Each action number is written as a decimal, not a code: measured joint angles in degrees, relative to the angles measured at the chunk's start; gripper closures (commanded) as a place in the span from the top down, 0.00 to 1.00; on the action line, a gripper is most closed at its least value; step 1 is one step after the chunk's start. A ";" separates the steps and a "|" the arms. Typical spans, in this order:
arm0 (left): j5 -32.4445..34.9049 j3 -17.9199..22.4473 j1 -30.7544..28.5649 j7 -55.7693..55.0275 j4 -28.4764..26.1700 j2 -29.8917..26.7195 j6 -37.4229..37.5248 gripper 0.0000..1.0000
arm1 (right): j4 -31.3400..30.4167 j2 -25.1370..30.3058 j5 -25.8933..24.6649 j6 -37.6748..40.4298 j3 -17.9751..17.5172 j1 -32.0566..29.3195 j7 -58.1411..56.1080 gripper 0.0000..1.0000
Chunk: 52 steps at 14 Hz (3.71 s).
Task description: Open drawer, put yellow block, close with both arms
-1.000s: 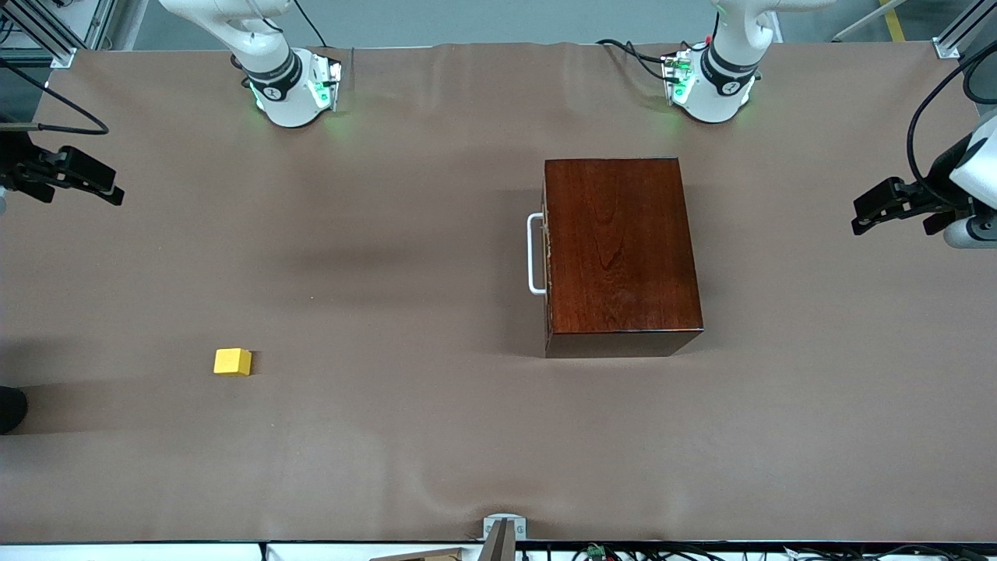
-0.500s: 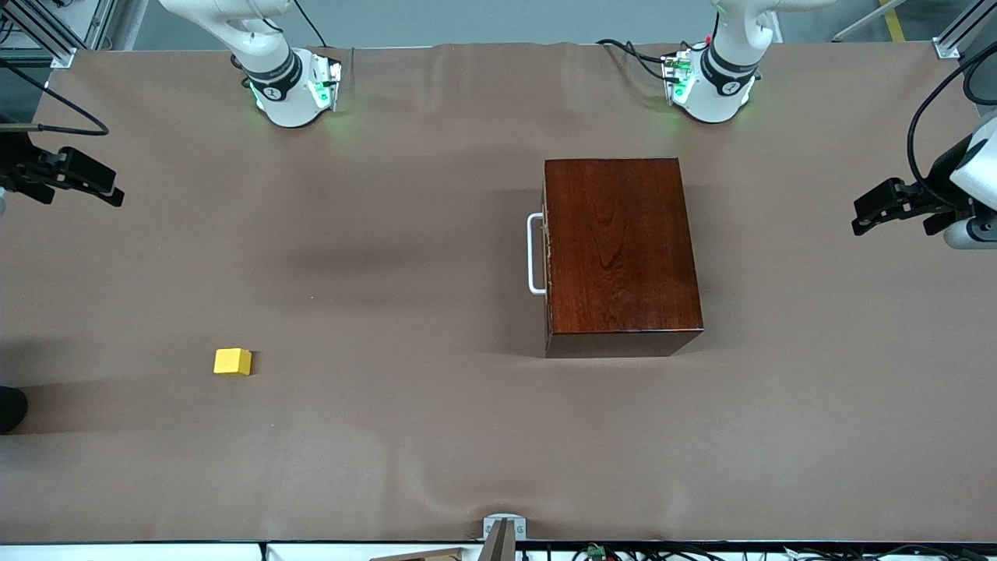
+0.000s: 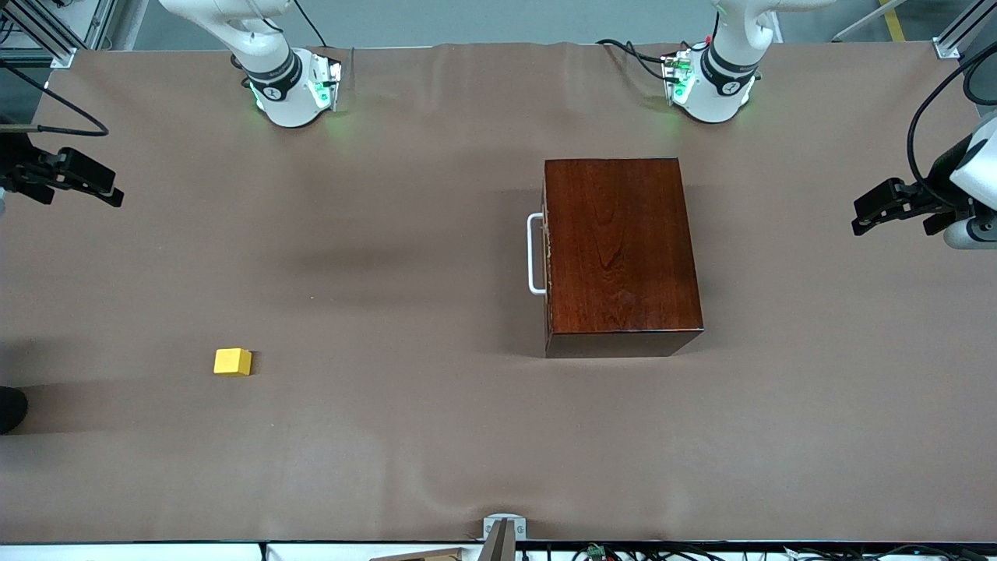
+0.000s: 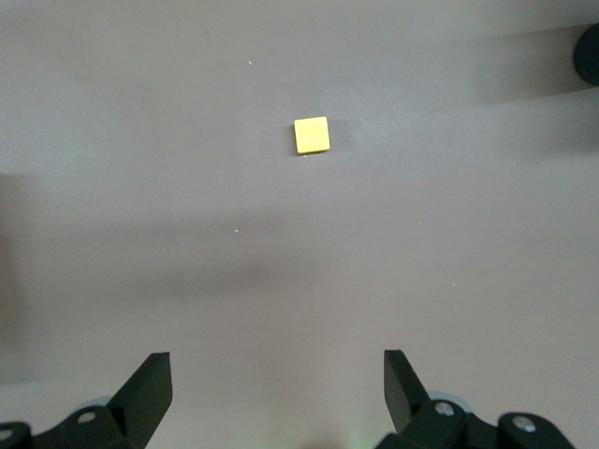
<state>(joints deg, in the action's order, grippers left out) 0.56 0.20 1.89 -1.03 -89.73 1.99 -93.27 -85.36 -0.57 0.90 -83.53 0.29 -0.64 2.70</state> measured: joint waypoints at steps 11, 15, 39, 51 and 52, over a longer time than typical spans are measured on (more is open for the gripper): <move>-0.17 -6.23 3.98 -9.16 2.58 1.19 -0.39 1.00 | 0.02 -0.01 -0.03 -0.26 -0.76 0.25 0.00 1.00; -0.18 -12.02 14.57 -26.82 5.97 6.01 -0.55 1.00 | 0.15 0.02 -0.17 -0.34 -0.42 0.08 0.00 1.00; 13.23 -10.62 42.76 -52.35 16.85 38.48 -7.58 1.00 | 0.05 -2.68 -0.59 -1.08 -1.47 0.72 -0.04 1.00; 14.04 -10.31 42.70 -52.03 17.08 41.74 -8.27 1.00 | 5.21 -3.42 -0.37 5.28 -1.13 0.80 -0.06 1.00; 14.04 -10.31 42.70 -52.03 17.25 41.73 -8.51 1.00 | 5.20 -3.58 -0.38 5.28 -1.06 0.70 -0.05 1.00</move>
<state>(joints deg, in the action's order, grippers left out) 14.59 -10.11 44.59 -53.06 -72.47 43.72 -101.78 -80.17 -4.16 0.52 -78.25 -0.76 0.06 2.65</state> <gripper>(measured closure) 0.000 0.000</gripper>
